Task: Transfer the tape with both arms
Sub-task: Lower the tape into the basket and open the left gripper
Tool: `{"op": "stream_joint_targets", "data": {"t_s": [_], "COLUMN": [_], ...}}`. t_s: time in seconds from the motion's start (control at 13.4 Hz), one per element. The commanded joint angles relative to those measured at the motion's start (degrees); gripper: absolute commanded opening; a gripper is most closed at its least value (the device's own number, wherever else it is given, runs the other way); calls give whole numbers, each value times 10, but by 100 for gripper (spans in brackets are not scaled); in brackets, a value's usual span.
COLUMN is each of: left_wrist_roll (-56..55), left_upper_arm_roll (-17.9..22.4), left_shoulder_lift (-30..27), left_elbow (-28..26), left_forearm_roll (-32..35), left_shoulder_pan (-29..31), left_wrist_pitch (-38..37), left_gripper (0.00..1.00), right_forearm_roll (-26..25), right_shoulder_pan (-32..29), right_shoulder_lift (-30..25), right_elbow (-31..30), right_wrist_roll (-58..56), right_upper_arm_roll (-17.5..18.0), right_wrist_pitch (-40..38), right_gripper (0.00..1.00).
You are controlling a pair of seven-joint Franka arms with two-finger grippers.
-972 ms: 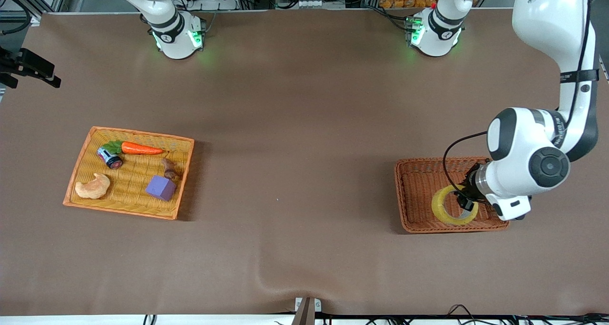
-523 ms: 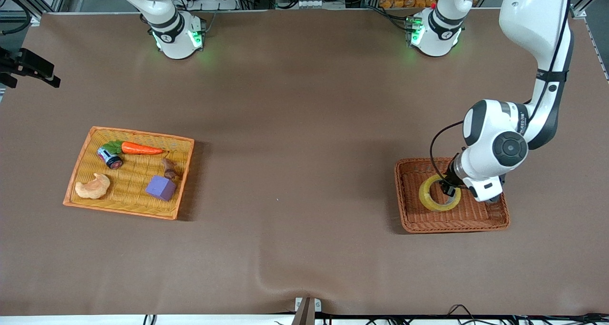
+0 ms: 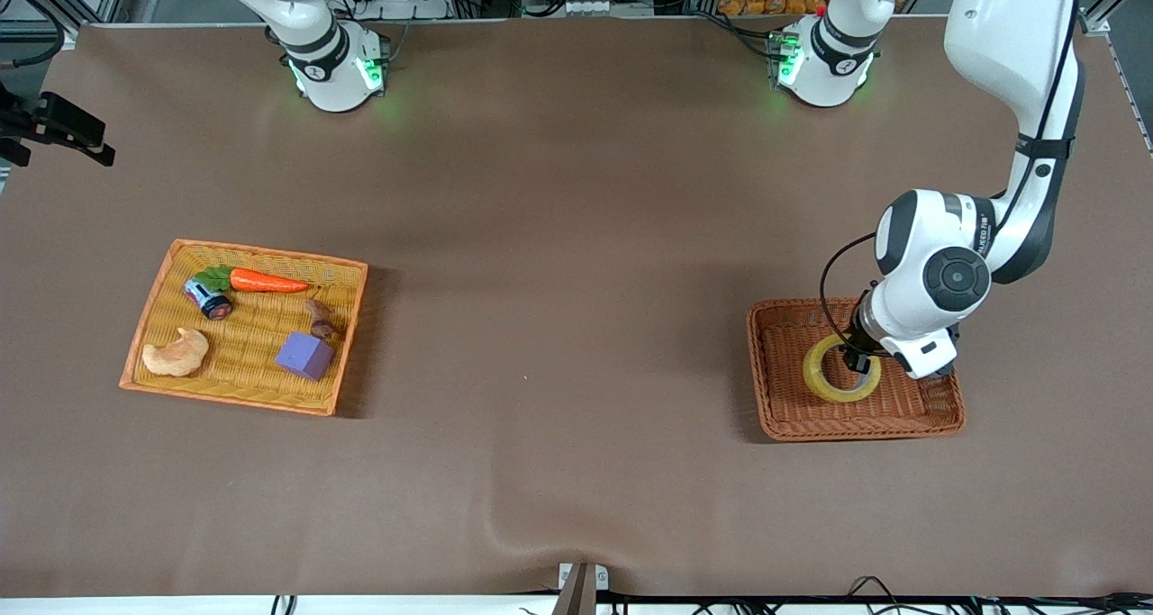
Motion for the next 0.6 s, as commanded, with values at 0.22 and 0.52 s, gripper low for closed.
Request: {"op": "stream_joint_targets", "data": {"t_s": [0.22, 0.52], "left_wrist_roll": [-1, 161], "left_upper_arm_roll": [-5, -9], "left_shoulder_lift": [-43, -80], "left_elbow": [30, 41], "left_forearm_roll": [41, 32], "left_shoulder_pan": [5, 6], "left_wrist_pitch": [5, -22], "left_gripper": [100, 100], "right_forearm_roll": [4, 32], "right_shoulder_pan": [-2, -21], "right_shoulder_lift": [3, 4], "right_elbow": [4, -1], "right_wrist_roll": [26, 33], "right_upper_arm_roll": [-1, -1], "right_wrist_pitch": [1, 20], "right_gripper": [100, 100]}}
